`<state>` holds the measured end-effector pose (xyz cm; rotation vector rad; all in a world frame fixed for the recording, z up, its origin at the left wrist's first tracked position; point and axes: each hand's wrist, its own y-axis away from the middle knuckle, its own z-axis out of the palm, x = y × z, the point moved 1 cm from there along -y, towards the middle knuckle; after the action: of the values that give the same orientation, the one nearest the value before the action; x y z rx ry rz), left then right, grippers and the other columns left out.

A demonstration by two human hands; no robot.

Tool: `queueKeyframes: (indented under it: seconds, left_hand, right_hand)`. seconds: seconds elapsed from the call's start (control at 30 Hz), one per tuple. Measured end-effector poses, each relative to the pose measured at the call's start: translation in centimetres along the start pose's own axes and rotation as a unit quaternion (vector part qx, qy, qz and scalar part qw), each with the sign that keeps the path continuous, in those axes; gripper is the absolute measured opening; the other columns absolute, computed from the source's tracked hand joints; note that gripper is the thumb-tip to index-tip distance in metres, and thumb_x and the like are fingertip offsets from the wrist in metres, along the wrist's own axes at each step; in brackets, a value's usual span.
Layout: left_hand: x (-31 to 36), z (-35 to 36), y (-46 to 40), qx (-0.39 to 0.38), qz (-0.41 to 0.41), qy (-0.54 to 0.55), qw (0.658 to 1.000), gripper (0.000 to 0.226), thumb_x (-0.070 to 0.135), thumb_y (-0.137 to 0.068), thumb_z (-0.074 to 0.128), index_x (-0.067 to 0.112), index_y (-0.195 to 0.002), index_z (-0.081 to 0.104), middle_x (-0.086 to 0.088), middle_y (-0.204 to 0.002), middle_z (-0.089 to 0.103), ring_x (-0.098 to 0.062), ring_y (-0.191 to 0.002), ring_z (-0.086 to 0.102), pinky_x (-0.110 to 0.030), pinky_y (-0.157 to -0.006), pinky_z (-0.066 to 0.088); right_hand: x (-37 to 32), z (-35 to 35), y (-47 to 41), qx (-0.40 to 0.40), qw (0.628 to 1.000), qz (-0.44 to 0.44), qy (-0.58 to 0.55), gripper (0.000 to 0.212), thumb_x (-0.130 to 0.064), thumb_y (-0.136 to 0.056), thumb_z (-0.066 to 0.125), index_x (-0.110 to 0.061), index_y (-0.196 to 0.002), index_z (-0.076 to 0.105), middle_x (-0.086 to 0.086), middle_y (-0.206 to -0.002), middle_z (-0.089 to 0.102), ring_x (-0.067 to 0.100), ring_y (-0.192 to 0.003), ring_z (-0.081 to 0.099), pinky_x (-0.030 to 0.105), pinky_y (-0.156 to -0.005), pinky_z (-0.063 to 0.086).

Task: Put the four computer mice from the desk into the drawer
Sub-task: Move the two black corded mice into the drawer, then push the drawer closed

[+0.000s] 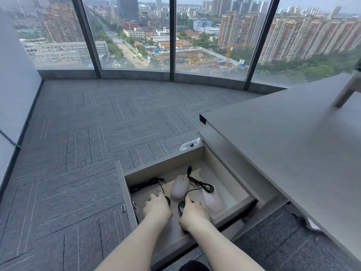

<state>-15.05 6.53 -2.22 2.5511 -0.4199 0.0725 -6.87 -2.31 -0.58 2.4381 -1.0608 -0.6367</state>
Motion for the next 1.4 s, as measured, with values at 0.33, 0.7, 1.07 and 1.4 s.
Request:
queueKeyframes:
  seconds: [0.33,0.7,1.07,1.4]
  left_hand:
    - [-1.5,-5.9,3.7,0.235,0.129,0.198,0.943,0.039,0.021,-0.09,0.045,0.015,-0.127,0.055,-0.011,-0.129,0.057,-0.031,-0.116,0.056,-0.038,-0.093,0.044]
    - [-11.0,-2.1,8.5,0.178,-0.021,0.53,0.829,0.043,0.014,-0.094,0.039,0.006,-0.135,0.048,-0.016,-0.133,0.056,-0.036,-0.12,0.054,-0.049,-0.102,0.044]
    - [-9.3,1.2,11.0,0.066,0.002,0.695,0.716,0.026,0.013,-0.097,0.041,0.011,-0.114,0.061,-0.004,-0.089,0.068,-0.018,-0.078,0.063,-0.035,-0.074,0.053]
    - [-2.3,1.8,9.6,0.008,0.048,0.693,0.72,0.022,0.018,-0.097,0.042,0.02,-0.107,0.062,0.001,-0.097,0.068,-0.015,-0.09,0.062,-0.042,-0.089,0.051]
  right_hand:
    - [1.7,-2.4,5.0,0.174,0.958,-0.178,-0.144,0.025,-0.025,-0.091,0.045,-0.019,-0.11,0.059,0.003,-0.115,0.06,0.023,-0.104,0.057,0.037,-0.085,0.05]
    - [-0.4,4.8,15.0,0.091,0.948,-0.258,-0.163,0.078,-0.084,-0.063,0.052,-0.024,-0.112,0.052,-0.008,-0.101,0.053,0.015,-0.098,0.054,0.031,-0.082,0.046]
    - [-0.3,8.5,15.1,0.196,0.935,-0.234,-0.181,0.036,-0.046,-0.081,0.064,-0.023,-0.104,0.047,-0.004,-0.106,0.053,0.017,-0.091,0.056,0.03,-0.072,0.049]
    - [4.8,6.4,12.4,0.248,0.922,-0.121,-0.272,0.04,-0.054,-0.077,0.064,-0.029,-0.097,0.04,-0.007,-0.097,0.053,0.015,-0.079,0.058,0.029,-0.06,0.047]
